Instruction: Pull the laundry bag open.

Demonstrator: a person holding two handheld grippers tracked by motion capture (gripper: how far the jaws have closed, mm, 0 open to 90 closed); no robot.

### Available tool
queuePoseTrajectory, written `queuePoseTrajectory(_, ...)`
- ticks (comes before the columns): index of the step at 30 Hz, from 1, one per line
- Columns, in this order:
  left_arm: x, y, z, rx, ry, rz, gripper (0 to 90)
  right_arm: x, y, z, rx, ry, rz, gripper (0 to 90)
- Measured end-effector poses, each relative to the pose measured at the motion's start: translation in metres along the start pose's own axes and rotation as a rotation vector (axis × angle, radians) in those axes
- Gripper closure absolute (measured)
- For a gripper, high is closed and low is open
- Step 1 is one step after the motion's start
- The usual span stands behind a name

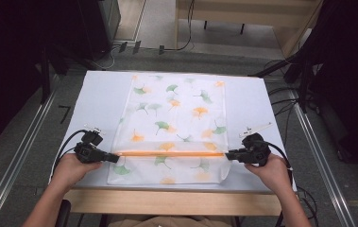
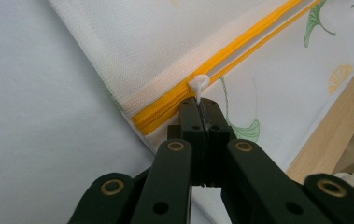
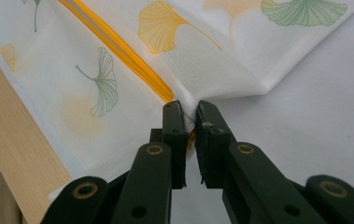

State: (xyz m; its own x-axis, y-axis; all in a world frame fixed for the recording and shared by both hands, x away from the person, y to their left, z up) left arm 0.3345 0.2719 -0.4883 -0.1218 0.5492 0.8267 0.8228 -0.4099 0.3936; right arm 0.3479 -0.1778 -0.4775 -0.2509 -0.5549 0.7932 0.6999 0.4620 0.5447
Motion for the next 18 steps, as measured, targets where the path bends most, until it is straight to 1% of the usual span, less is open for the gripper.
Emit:
queuePoseTrajectory(3, 0.0, 0.0, 0.001, 0.0, -0.001, 0.005, 90.0, 0.0, 0.0, 0.0, 0.003, 0.002, 0.0, 84.8)
queuePoseTrajectory(6, 0.0, 0.0, 0.0, 0.003, 0.001, 0.001, 90.0, 0.0, 0.0, 0.0, 0.002, 0.002, 0.001, 84.8)
queuePoseTrajectory(8, 0.001, 0.0, 0.0, 0.003, -0.005, 0.007, 90.0, 0.0, 0.0, 0.0, -0.001, 0.002, 0.003, 84.8)
queuePoseTrajectory(9, 0.001, -0.001, 0.001, 0.007, 0.001, 0.004, 90.0, 0.0, -0.001, 0.0, 0.002, 0.003, 0.003, 84.8)
queuePoseTrajectory(10, 0.002, -0.001, 0.002, 0.0, 0.004, 0.008, 90.0, 0.0, -0.001, 0.0, 0.003, 0.003, 0.003, 84.8)
queuePoseTrajectory(13, 0.004, -0.002, 0.003, 0.01, 0.001, -0.003, 90.0, -0.001, -0.001, 0.0, 0.003, 0.003, 0.001, 84.5)
queuePoseTrajectory(14, 0.006, -0.004, 0.005, 0.007, 0.006, 0.004, 90.0, 0.0, -0.001, 0.0, 0.004, 0.001, 0.0, 84.4)
queuePoseTrajectory(16, 0.007, -0.006, 0.008, 0.021, 0.013, 0.003, 90.0, -0.001, -0.002, 0.0, 0.005, -0.002, 0.002, 84.5)
queuePoseTrajectory(17, 0.008, -0.007, 0.01, 0.014, 0.015, 0.01, 90.0, -0.001, -0.003, 0.0, 0.001, -0.003, 0.006, 84.4)
queuePoseTrajectory(18, 0.009, -0.007, 0.011, 0.027, 0.018, 0.002, 90.0, -0.001, -0.003, 0.0, 0.0, -0.004, 0.007, 84.5)
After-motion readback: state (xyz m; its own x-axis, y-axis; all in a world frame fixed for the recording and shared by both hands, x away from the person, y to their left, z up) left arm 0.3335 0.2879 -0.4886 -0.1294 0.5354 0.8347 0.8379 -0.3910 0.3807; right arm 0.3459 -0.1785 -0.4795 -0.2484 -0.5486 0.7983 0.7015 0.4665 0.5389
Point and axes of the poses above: each handheld gripper's, and its own axes: x roughly backward along the jaws, y roughly out of its top, z roughly to its left, the point moved 6 cm from there along -x, roughly forward along the jaws, and after that the axes turned 2 degrees about -x, right-handed, at the moved point
